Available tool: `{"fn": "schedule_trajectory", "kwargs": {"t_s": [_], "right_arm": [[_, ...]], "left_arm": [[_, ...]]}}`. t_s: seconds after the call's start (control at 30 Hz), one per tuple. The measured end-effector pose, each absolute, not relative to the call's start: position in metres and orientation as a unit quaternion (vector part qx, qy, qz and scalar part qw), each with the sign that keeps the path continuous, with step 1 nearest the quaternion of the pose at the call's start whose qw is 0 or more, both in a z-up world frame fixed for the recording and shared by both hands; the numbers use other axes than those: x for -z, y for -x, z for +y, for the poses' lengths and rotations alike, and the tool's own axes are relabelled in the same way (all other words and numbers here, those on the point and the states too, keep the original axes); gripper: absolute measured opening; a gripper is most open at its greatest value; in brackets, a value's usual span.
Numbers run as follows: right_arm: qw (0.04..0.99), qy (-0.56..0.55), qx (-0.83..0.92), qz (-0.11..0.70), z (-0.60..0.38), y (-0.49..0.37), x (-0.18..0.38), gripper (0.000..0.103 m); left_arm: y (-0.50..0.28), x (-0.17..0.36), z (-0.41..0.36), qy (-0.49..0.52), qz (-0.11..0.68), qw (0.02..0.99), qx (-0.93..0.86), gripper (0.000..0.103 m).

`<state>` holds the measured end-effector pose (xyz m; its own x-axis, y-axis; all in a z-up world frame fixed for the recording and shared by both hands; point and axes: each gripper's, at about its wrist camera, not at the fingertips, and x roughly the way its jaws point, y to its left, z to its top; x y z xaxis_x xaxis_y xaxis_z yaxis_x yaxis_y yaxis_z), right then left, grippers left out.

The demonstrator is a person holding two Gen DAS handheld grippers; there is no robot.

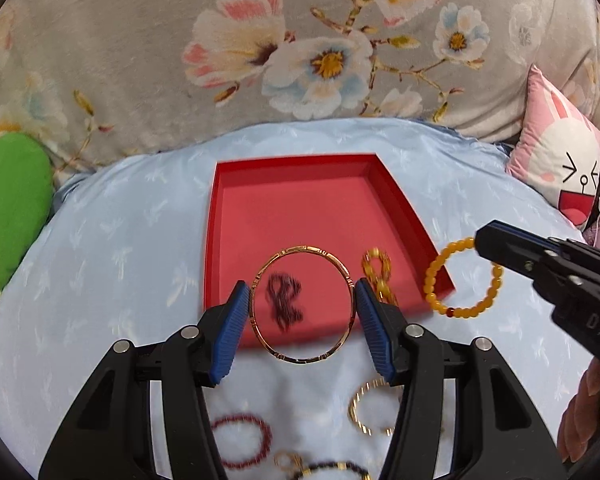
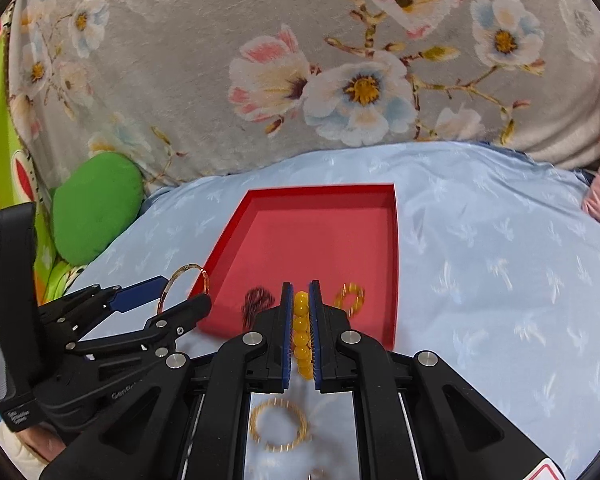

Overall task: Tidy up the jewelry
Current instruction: 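Lower the gold bangle and orange bracelet into the red box, open both tools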

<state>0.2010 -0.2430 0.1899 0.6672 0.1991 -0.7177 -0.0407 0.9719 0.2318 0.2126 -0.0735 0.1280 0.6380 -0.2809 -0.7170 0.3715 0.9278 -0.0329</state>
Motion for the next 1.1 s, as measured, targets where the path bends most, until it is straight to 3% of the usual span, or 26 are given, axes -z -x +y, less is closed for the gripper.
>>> {"fn": "schedule_trajectory", "kwargs": {"t_s": [0.2,0.57,0.63,0.73,1.1], "right_arm": [[0.906,-0.084,-0.052,0.411,-0.24,-0.268,-0.175,0.008],[0.877,-0.09,-0.011,0.471,-0.258,-0.338,-0.108,0.008],[0.878,-0.079,0.001,0.473,-0.259,-0.339,-0.105,0.013],[0.884,-0.065,0.018,0.463,-0.261,-0.336,-0.106,0.04],[0.9,-0.083,-0.004,0.428,-0.262,-0.298,-0.14,0.042]], "left_arm": [[-0.274,-0.125,-0.078,-0.055,0.392,0.902,0.174,0.052],[-0.342,-0.073,-0.083,-0.056,0.44,0.883,0.154,0.052],[-0.347,-0.066,-0.08,-0.047,0.449,0.879,0.151,0.052],[-0.351,-0.063,-0.074,-0.033,0.454,0.879,0.14,0.056],[-0.33,-0.084,-0.051,-0.02,0.434,0.891,0.13,0.058]]}}
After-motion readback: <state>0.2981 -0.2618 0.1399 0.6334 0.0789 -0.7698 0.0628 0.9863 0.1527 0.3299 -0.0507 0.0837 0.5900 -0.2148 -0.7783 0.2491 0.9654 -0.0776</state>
